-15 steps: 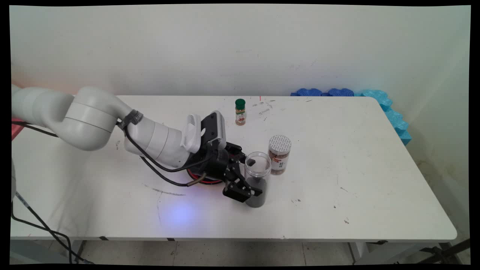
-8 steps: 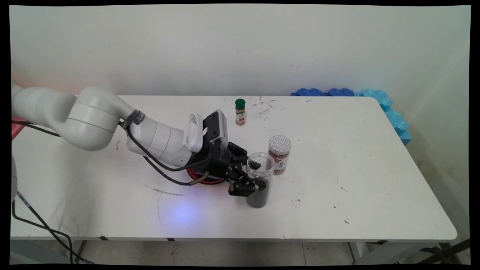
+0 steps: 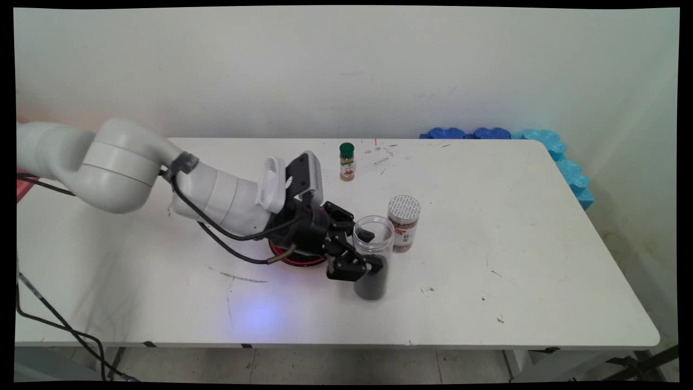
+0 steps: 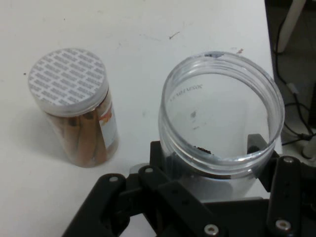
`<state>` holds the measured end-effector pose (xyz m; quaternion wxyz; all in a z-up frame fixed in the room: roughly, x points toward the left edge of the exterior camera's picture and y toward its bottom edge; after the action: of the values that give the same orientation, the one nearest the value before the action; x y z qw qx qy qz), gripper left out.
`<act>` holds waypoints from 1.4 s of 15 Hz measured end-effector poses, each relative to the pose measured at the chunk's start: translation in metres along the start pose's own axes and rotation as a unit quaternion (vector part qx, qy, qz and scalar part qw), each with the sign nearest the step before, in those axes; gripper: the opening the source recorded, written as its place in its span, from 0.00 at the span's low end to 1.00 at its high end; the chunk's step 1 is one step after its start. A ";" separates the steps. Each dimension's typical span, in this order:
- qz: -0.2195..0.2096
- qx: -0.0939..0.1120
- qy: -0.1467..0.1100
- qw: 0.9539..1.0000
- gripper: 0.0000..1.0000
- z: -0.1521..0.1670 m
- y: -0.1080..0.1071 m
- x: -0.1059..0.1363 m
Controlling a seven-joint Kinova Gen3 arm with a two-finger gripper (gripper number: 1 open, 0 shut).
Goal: Pour the black seasoning powder in the red bowl
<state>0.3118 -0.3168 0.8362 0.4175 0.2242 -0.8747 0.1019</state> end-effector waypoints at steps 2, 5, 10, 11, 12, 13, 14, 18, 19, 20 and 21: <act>-0.003 -0.003 0.004 1.000 0.00 -0.009 0.002 0.005; -0.008 -0.009 0.013 1.000 0.00 -0.027 0.003 0.015; -0.019 -0.016 0.025 0.999 0.00 -0.067 -0.005 0.033; -0.020 -0.017 0.026 0.999 0.00 -0.073 -0.006 0.034; -0.021 -0.018 0.028 0.999 0.00 -0.082 -0.009 0.037; -0.022 -0.019 0.029 0.999 0.00 -0.090 -0.012 0.039; -0.023 -0.021 0.030 0.999 0.00 -0.099 -0.015 0.041; -0.020 -0.025 0.025 0.999 0.00 -0.128 -0.025 0.041; -0.016 -0.027 0.022 0.999 0.00 -0.135 -0.028 0.039; -0.013 -0.028 0.019 0.999 0.00 -0.142 -0.031 0.038; -0.013 -0.030 0.017 0.999 0.00 -0.145 -0.032 0.037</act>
<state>0.4068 -0.3034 0.9560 0.4402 0.2209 -0.8671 0.0745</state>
